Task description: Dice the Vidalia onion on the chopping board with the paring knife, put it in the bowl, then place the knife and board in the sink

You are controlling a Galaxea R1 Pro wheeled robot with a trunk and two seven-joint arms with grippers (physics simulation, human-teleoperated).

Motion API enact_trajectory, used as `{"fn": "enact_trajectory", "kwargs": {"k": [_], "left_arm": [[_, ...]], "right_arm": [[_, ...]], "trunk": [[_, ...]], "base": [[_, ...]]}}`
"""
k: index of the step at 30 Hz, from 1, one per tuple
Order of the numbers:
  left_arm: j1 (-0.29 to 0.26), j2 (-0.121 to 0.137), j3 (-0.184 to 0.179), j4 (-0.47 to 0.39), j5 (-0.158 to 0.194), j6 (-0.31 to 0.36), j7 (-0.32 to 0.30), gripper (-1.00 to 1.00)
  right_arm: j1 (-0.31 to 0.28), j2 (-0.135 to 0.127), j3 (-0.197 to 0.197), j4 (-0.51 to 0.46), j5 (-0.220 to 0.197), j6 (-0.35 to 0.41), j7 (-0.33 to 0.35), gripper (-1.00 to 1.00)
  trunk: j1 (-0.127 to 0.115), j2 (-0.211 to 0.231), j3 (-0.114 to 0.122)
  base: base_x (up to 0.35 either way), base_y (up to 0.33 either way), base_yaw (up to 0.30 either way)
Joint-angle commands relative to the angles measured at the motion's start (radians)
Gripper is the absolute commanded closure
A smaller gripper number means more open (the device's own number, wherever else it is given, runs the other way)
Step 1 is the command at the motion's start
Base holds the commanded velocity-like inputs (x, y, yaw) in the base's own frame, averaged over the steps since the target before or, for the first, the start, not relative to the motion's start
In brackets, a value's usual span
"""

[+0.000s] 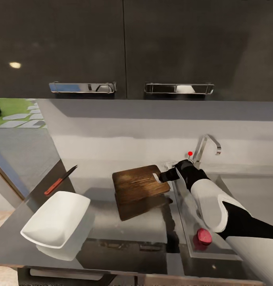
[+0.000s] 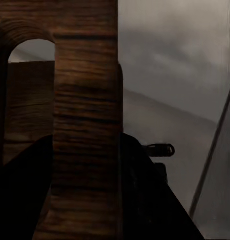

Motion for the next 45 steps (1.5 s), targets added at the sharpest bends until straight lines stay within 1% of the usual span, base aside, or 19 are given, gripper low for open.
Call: {"fn": "enact_trajectory", "kwargs": {"k": [1, 4, 5, 6, 8, 9, 12, 14, 18, 25, 27, 28, 29, 30, 31, 32, 35, 39, 45], "left_arm": [[0.000, 0.002, 0.005, -0.002, 0.000, -0.002, -0.003, -1.00], [0.000, 0.006, 0.008, -0.007, 0.001, -0.004, -0.003, -1.00], [0.000, 0.007, 0.008, -0.008, 0.002, -0.004, -0.003, -1.00], [0.000, 0.007, 0.008, -0.008, 0.002, -0.004, -0.003, -1.00], [0.000, 0.008, 0.009, -0.010, 0.003, -0.008, -0.003, -1.00], [0.000, 0.008, 0.009, -0.010, 0.003, -0.012, -0.003, -1.00], [0.000, 0.008, 0.007, -0.008, 0.003, -0.056, -0.003, -1.00], [0.000, 0.008, 0.006, -0.006, 0.004, -0.083, -0.003, -1.00], [0.000, 0.008, 0.005, -0.003, 0.004, -0.110, -0.003, -1.00], [0.000, 0.008, 0.004, -0.001, 0.004, -0.118, -0.003, -1.00], [0.000, 0.008, 0.004, -0.001, 0.004, -0.118, -0.003, -1.00], [0.000, 0.008, 0.004, -0.001, 0.004, -0.118, -0.003, -1.00], [0.000, 0.008, 0.004, -0.001, 0.004, -0.118, -0.003, -1.00], [0.000, 0.008, 0.004, 0.000, 0.004, -0.118, -0.003, -1.00], [0.000, 0.009, 0.004, 0.000, 0.005, -0.118, -0.003, -1.00], [0.000, 0.009, 0.004, 0.000, 0.004, -0.118, -0.003, -1.00], [0.000, 0.009, 0.004, 0.001, 0.004, -0.118, -0.003, -1.00], [0.000, 0.009, 0.004, 0.001, 0.004, -0.118, -0.003, -1.00], [0.000, 0.009, 0.004, 0.001, 0.005, -0.118, -0.003, -1.00]], "right_arm": [[-0.001, -0.001, -0.008, -0.002, 0.007, 0.005, 0.007, 1.00], [-0.001, -0.020, -0.022, -0.001, 0.006, 0.005, 0.007, 1.00], [-0.001, -0.028, -0.034, 0.000, 0.006, 0.005, 0.007, 1.00], [-0.001, -0.031, -0.041, 0.000, 0.006, 0.005, 0.006, 1.00], [-0.001, -0.039, -0.074, 0.000, 0.006, 0.006, 0.006, 1.00], [-0.001, -0.040, -0.083, 0.000, 0.006, 0.006, 0.006, 1.00], [0.000, -0.044, -0.116, 0.002, 0.007, 0.007, -0.004, 1.00], [-0.001, -0.044, -0.123, 0.004, 0.007, 0.007, -0.014, 1.00], [-0.001, -0.044, -0.131, 0.005, 0.006, 0.007, -0.030, 1.00], [-0.001, -0.045, -0.136, 0.009, 0.005, 0.007, -0.057, 1.00], [-0.001, -0.045, -0.146, 0.020, 0.004, 0.007, -0.089, 1.00], [0.000, -0.045, -0.199, 0.030, 0.004, 0.007, -0.144, 1.00], [0.000, -0.045, -0.234, 0.032, 0.004, 0.007, -0.171, 1.00], [0.000, -0.045, -0.253, 0.033, 0.004, 0.007, -0.185, 1.00], [0.000, -0.045, -0.311, 0.034, 0.005, 0.007, -0.230, 1.00], [-0.001, -0.045, -0.343, 0.035, 0.005, 0.006, -0.259, 1.00], [-0.001, -0.045, -0.390, 0.037, 0.005, 0.006, -0.321, 1.00], [0.000, -0.045, -0.405, 0.037, 0.005, 0.006, -0.346, 1.00], [-0.001, -0.044, -0.407, 0.038, 0.005, 0.007, -0.351, 1.00]], "trunk": [[0.000, -0.002, -0.002], [0.000, -0.002, -0.002], [0.000, -0.002, -0.002], [0.000, -0.002, -0.002], [0.000, -0.002, -0.002], [0.000, -0.002, -0.002], [0.000, -0.002, -0.002], [0.000, -0.002, -0.002], [0.000, -0.002, -0.002], [0.000, -0.002, -0.002], [0.000, -0.002, -0.002], [0.000, -0.002, -0.002], [0.000, -0.002, -0.002], [0.000, -0.002, -0.002], [0.000, -0.002, -0.002], [0.000, -0.002, -0.002], [0.000, -0.002, -0.002], [0.000, -0.002, -0.002], [0.000, -0.002, -0.002]], "base": [[-0.127, 0.016, 0.000], [-0.185, 0.066, 0.000], [-0.219, 0.098, 0.000], [-0.225, 0.104, 0.000], [-0.236, 0.117, 0.000], [-0.241, 0.123, 0.000], [-0.246, 0.133, 0.000], [-0.246, 0.147, 0.000], [-0.239, 0.159, 0.000], [-0.158, 0.118, 0.000], [-0.033, 0.024, 0.000], [-0.007, 0.005, 0.000], [-0.005, 0.003, 0.000], [-0.004, 0.003, 0.000], [-0.002, 0.001, 0.000], [-0.001, 0.001, 0.000], [0.000, 0.000, 0.000], [0.000, 0.000, 0.000], [-0.024, 0.000, 0.000]]}}
